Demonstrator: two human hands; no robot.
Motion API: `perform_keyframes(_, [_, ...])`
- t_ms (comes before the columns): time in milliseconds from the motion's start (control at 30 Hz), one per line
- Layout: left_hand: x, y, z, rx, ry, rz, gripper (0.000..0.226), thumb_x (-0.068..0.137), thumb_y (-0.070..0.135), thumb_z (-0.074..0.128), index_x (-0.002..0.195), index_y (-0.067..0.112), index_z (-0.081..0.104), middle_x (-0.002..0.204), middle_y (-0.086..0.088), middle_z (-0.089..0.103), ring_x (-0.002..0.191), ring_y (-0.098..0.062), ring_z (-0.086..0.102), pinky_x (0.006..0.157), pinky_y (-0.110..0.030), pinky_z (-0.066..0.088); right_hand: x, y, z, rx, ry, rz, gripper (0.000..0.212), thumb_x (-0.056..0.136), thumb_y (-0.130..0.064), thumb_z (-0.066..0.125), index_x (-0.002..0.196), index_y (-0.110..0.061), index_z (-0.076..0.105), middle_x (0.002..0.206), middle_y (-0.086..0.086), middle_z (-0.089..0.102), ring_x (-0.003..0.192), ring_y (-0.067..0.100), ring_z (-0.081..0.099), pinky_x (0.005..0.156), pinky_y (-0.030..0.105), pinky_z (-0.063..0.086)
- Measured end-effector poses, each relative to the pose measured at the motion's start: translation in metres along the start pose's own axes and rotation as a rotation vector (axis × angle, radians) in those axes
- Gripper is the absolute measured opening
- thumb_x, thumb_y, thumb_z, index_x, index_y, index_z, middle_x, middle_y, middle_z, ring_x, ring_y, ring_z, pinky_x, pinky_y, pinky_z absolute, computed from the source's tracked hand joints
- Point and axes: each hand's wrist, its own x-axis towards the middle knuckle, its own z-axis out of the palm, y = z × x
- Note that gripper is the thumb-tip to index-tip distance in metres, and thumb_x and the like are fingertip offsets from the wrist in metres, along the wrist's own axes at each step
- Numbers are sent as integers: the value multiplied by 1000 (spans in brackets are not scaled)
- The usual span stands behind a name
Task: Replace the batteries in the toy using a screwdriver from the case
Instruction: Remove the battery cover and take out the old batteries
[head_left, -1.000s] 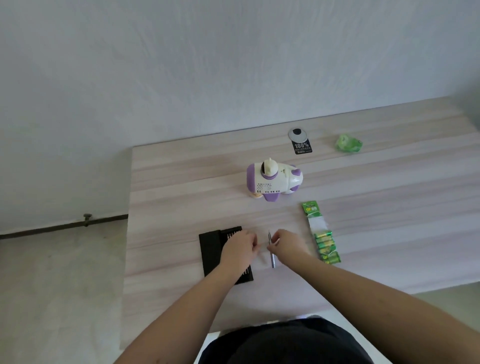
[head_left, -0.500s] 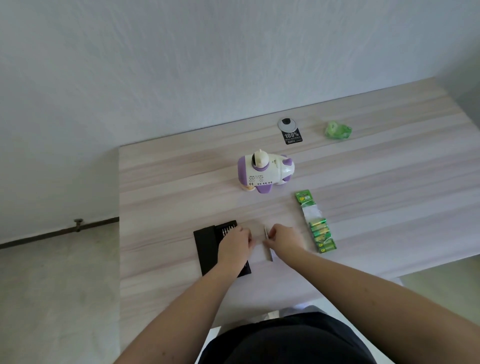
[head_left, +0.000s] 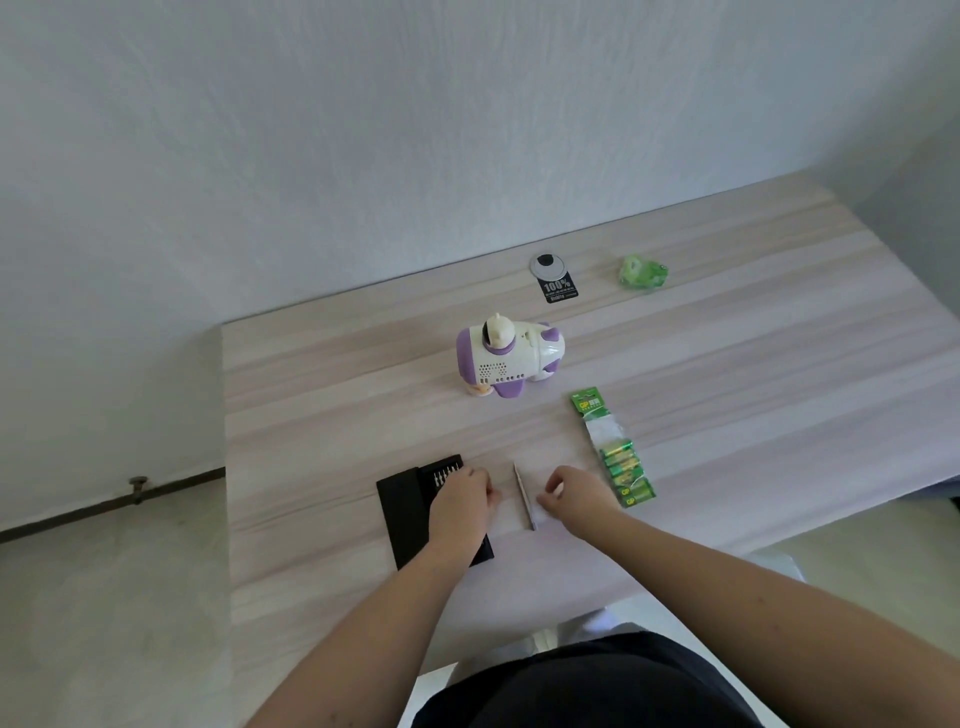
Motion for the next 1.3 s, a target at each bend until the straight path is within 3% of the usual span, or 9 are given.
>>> perform_keyframes(200, [0,-5,-2,-84,20,12,21,93,32,57,94,12,64,95,0,58,86,-19,57,72,-30,45,-6,9,-12,-17,45,-5,24,89,-46,59,97,-24,59,93,0,70,80,19,66,69,32,56])
perform_keyframes(333, [-3,-6,-14,-368,90,-39,16,95,27,58,89,15,65,80,5,60,70,-9,56,67,-23,44,-7,8,-18,35,73,-22,20,90,-45,55,94,-26,59,89,-2,70,79,17,67,71,36,59])
perform_keyframes(433, [0,-8,-28,-535,201,-111,12,94,22,60,86,14,65,73,6,61,66,-11,55,65,-23,42,-7,3,-26,109,102,-50,17,94,-37,52,94,-22,60,84,-5,71,79,16,67,70,33,57])
perform_keyframes(567, [10,-9,-53,-631,312,-157,13,94,18,58,84,12,63,70,5,59,63,-12,51,64,-22,38,-7,-10,-43,259,173,-62,14,95,-29,49,93,-21,61,81,-5,70,70,13,67,57,23,49])
perform_keyframes(733, [29,5,-87,-629,429,-51,3,92,18,58,94,17,61,82,3,60,71,-15,55,66,-24,42,4,-27,-73,333,344,-126,21,95,-31,49,109,-20,58,89,-4,65,79,17,62,64,28,45])
perform_keyframes(900, [50,31,-116,-412,563,153,44,81,39,66,116,14,56,107,2,56,96,-14,53,84,-25,42,25,-53,-106,375,436,-274,35,92,-29,55,125,-19,52,117,3,56,98,17,57,81,28,43])
perform_keyframes(1000, [62,52,-124,-259,578,240,60,72,38,76,122,16,53,121,1,56,111,-17,50,92,-32,39,40,-63,-120,317,408,-332,43,94,-34,52,134,-21,46,129,5,50,115,19,52,95,34,44])
perform_keyframes(1200, [95,70,-119,-113,403,233,95,63,39,85,142,18,38,147,-3,40,137,-23,35,112,-43,31,55,-80,-139,239,314,-425,50,95,-30,51,143,-21,40,143,5,42,130,21,42,102,30,34])
perform_keyframes(1300, [104,76,-115,-172,285,106,105,64,37,85,148,14,26,149,-5,38,136,-23,34,115,-37,25,63,-84,-142,201,247,-416,51,94,-30,52,143,-20,41,142,4,45,127,21,45,98,27,35])
